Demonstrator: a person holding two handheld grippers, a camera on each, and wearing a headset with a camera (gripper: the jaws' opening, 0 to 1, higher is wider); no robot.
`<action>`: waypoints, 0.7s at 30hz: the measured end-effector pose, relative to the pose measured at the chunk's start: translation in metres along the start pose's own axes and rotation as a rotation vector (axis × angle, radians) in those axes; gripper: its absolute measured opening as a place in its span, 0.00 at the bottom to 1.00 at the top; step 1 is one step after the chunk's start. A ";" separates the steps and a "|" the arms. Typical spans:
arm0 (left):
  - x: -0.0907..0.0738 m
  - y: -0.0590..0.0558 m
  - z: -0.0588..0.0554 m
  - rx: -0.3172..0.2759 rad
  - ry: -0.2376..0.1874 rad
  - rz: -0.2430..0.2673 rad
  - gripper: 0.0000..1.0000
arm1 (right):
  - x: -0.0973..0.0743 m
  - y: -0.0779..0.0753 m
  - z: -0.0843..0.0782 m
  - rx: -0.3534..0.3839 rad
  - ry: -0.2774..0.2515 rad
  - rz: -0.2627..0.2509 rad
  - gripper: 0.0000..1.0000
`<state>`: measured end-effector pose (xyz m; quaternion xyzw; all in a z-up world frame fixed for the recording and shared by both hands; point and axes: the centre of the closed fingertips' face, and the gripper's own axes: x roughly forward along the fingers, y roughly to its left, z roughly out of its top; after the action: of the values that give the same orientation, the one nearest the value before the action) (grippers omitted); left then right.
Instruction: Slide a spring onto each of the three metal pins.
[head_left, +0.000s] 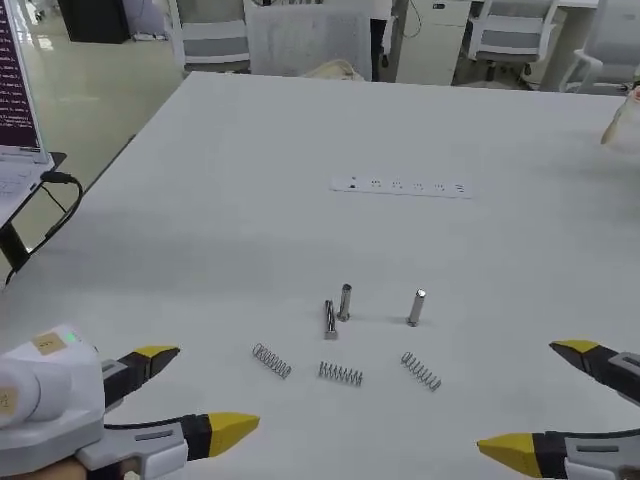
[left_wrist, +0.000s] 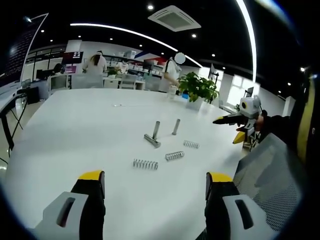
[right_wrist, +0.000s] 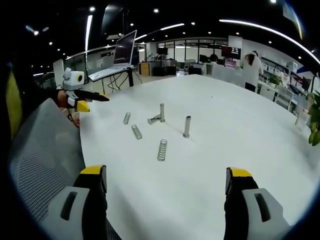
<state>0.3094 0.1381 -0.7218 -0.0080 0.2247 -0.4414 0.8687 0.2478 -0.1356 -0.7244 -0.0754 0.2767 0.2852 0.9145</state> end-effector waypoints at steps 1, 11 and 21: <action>0.001 0.000 0.000 -0.001 0.000 -0.001 0.80 | 0.000 0.000 0.000 0.001 -0.001 0.000 0.98; 0.013 -0.001 0.009 0.018 -0.002 -0.011 0.78 | 0.000 -0.001 -0.004 0.009 0.004 -0.003 0.98; 0.025 0.003 0.023 0.037 -0.010 -0.016 0.77 | 0.000 -0.003 -0.001 0.005 0.003 -0.004 0.98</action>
<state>0.3336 0.1159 -0.7115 0.0039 0.2119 -0.4526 0.8662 0.2485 -0.1382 -0.7253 -0.0743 0.2784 0.2825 0.9150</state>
